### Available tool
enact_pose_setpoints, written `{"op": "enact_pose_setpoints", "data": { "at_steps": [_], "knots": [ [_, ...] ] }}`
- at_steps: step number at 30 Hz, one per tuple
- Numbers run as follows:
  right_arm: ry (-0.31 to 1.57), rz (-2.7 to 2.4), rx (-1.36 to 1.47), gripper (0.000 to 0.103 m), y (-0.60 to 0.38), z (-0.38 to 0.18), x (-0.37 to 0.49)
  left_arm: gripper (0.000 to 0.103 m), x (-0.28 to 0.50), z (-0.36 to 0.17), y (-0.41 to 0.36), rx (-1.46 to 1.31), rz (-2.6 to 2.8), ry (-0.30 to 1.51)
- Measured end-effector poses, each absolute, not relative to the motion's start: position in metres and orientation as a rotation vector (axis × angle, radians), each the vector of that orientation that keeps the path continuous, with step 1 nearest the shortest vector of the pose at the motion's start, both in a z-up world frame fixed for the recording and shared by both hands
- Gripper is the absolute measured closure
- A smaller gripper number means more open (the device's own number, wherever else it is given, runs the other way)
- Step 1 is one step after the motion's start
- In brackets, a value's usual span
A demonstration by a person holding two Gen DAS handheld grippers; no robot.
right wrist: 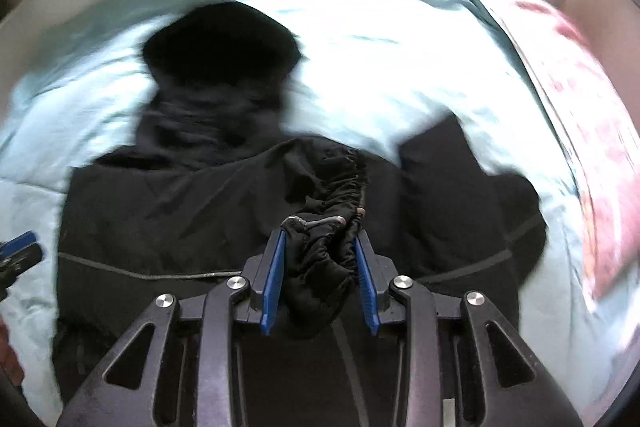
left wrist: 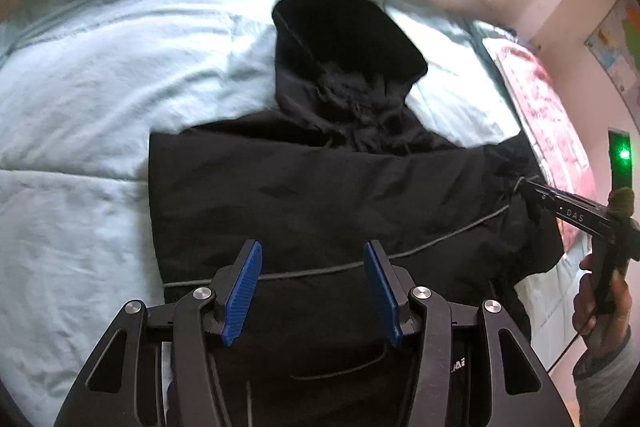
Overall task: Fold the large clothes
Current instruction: 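Carry the sleeve across the jacket body and open the right tool, then move the right tool to the other sleeve near the pink pillow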
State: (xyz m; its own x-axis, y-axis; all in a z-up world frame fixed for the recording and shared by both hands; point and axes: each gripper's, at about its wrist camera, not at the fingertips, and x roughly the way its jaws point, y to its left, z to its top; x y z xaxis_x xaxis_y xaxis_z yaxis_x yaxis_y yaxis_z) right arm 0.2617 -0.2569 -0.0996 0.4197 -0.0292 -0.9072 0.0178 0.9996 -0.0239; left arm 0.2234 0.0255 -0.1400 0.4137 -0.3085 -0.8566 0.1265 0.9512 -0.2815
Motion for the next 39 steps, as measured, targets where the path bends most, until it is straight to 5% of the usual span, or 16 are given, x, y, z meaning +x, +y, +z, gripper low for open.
{"op": "enact_pose_setpoints", "data": {
  "at_steps": [9,16,18,20,22,29,32,39],
  "knots": [
    [1.398,-0.108,0.003,0.065,-0.274,-0.211,0.259,0.049,0.259,-0.247,0.019,-0.142,-0.156,1.309],
    [1.419,-0.092,-0.016,0.06,-0.273,-0.205,0.261,0.048,0.26,-0.23,0.004,-0.03,-0.151,1.291],
    [1.304,-0.043,-0.012,0.053,-0.266,-0.16,0.251,0.048,0.255,-0.214,0.006,-0.069,-0.192,1.263],
    [1.208,0.004,-0.012,0.017,-0.256,-0.127,0.241,0.047,0.251,-0.197,0.008,-0.106,-0.229,1.23],
    [1.124,0.041,-0.013,0.008,-0.244,-0.104,0.236,0.047,0.249,-0.189,0.006,-0.116,-0.252,1.215],
    [1.324,0.125,0.021,0.022,-0.204,-0.19,0.247,0.046,0.245,-0.248,-0.009,-0.086,-0.255,1.371],
    [1.447,0.091,-0.005,0.016,-0.198,-0.247,0.246,0.036,0.234,-0.262,-0.021,0.018,-0.295,1.311],
    [1.477,0.069,-0.003,0.019,-0.191,-0.232,0.248,0.034,0.228,-0.239,-0.036,0.042,-0.229,1.341]
  ]
}}
